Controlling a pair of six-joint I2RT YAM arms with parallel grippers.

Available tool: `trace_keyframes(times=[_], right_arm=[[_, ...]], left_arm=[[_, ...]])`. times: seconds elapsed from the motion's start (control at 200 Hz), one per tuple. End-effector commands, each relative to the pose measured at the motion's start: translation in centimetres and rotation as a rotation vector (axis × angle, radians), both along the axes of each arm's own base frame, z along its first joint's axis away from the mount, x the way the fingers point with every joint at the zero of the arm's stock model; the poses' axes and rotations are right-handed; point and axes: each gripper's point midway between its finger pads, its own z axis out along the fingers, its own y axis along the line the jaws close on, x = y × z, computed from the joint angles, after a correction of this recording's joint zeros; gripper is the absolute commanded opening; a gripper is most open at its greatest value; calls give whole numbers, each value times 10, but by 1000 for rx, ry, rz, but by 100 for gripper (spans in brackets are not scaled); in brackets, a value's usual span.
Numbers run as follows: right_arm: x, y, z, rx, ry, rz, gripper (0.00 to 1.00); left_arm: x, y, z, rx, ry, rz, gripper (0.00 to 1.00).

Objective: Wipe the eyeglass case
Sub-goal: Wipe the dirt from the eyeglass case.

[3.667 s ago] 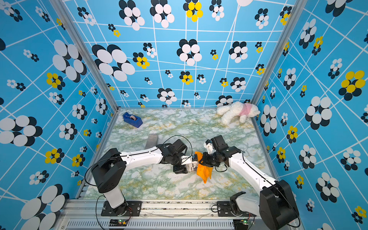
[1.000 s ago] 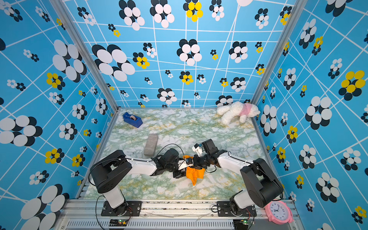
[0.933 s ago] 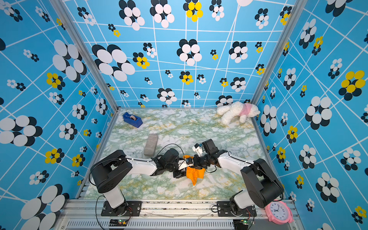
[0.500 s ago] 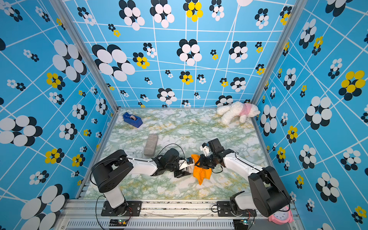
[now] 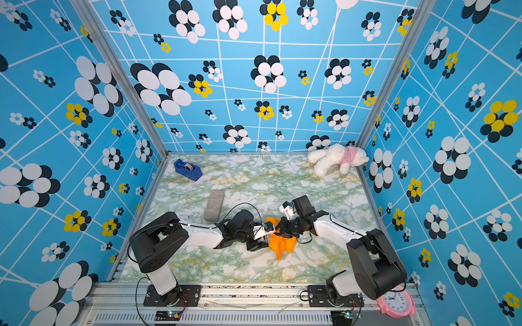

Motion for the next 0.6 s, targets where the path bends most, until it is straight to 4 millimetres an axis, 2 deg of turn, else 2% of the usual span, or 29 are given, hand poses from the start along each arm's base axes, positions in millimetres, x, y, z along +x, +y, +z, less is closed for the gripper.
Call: trace_keyframes(times=[0.0,0.135,0.245,0.345,0.495,0.595], right_arm=[[-16,-53,-13,-222,51,-45,0],[2,-65,18,-234,-20,-99,0],[24,-66,63,-207,-119,-146,0],[38,-64,103,-199,-180,-132,1],[56,-52,153,-147,-222,-85,1],[57,-33,164,-66,-171,-14,2]], left_arm=[[13,-23,51,-131,-116,-37,27],[8,-21,53,-58,-159,-60,25],[7,-16,50,52,-262,-77,22],[15,-13,58,120,-417,-52,24],[30,-10,67,240,-697,-22,23],[36,-10,70,326,-865,-33,19]])
